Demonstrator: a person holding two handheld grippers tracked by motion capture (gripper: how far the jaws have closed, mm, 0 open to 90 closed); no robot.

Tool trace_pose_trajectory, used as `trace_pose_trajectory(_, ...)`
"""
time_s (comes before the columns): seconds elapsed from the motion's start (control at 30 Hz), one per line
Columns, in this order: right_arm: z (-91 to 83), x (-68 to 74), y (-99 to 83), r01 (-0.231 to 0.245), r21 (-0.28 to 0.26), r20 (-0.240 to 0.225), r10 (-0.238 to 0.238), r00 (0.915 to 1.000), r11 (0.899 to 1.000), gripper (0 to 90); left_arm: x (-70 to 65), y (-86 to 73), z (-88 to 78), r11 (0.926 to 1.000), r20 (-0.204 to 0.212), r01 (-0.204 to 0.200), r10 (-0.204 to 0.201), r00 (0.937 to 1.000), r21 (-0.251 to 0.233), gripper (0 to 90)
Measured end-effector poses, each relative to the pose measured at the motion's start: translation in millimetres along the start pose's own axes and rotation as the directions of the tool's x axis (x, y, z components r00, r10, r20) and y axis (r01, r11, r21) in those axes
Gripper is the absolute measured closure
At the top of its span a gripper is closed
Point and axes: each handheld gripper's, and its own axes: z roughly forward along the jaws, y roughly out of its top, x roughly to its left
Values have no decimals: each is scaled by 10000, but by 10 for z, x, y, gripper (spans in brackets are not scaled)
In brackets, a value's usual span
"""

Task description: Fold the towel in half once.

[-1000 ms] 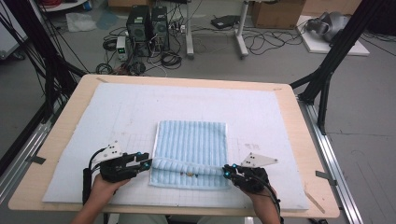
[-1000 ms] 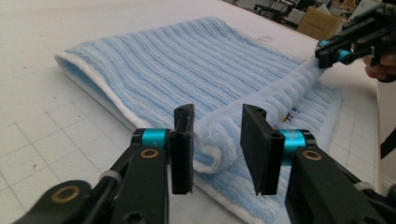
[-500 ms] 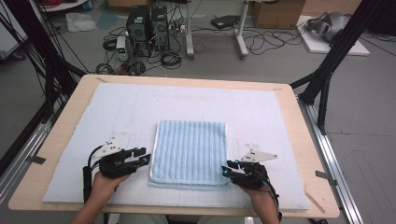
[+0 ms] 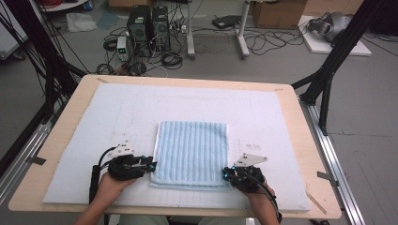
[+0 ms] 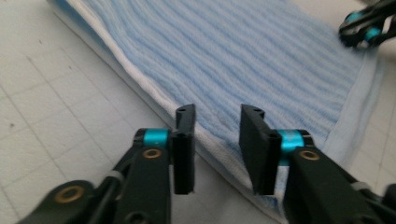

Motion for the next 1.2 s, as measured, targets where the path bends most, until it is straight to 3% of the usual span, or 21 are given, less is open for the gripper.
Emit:
trace_pose_trajectory(0.07, 1, 15, 8, 122, 10, 64, -122, 9999, 9999, 872, -45, 8, 24, 9990, -202, -387, 391, 9990, 207, 844)
trace_pose_trajectory(0.2, -36, 9, 13, 87, -209, 14, -87, 10000, 9997, 873, -61, 10, -23, 9990, -70, -437, 437, 9990, -104, 875)
trace_pose_trajectory(0.4, -137, 13, 35, 35, -558, -61, -38, 10000, 9984, 874, -34, 38, -177, 9959, 511, -16, 62, 9987, -903, 875)
trace_pose_trajectory(0.57, -254, 21, 73, -14, -779, -265, -6, 9996, 9970, 877, -54, 53, -262, 9923, 914, 147, -35, 9958, -1228, 876)
trace_pose_trajectory(0.67, -299, 32, 80, 48, -460, -408, -67, 9991, 9989, 876, -54, 31, -264, 9950, 1041, 266, -165, 9944, -962, 876)
trace_pose_trajectory(0.73, -267, 43, 50, 104, -35, -353, -105, 9993, 9999, 860, -31, 6, -233, 9969, 880, 429, -370, 9954, -661, 875)
trace_pose_trajectory(0.8, -199, 42, 13, 136, 299, -20, -135, 9999, 9995, 742, -23, -5, -201, 9974, 401, 463, -441, 9982, -559, 838)
trace_pose_trajectory(0.83, -183, 30, 3, 4, 271, 154, -9, 9999, 9996, 718, -20, -1, -192, 9978, 168, 412, -404, 9990, -522, 745)
trace_pose_trajectory(0.93, -206, 20, 36, -100, -373, 82, 104, 9999, 9993, 718, -21, 29, -198, 9933, -44, 316, -322, 9995, -1110, 620)
trace_pose_trajectory(1.03, -170, 70, 73, 159, -752, -358, -186, 9992, 9970, 736, -23, 80, -183, 9895, -128, 120, -140, 9998, -1443, 615)
trace_pose_trajectory(1.13, -46, 117, 67, 316, -432, -856, -352, 9957, 9986, 745, -56, 101, -129, 9909, 126, -41, 58, 9999, -1344, 618)
trace_pose_trajectory(1.2, 35, 164, 55, 741, 129, -780, -729, 9943, 9972, 744, -83, 94, -81, 9933, 119, -225, 240, 9996, -1134, 619)
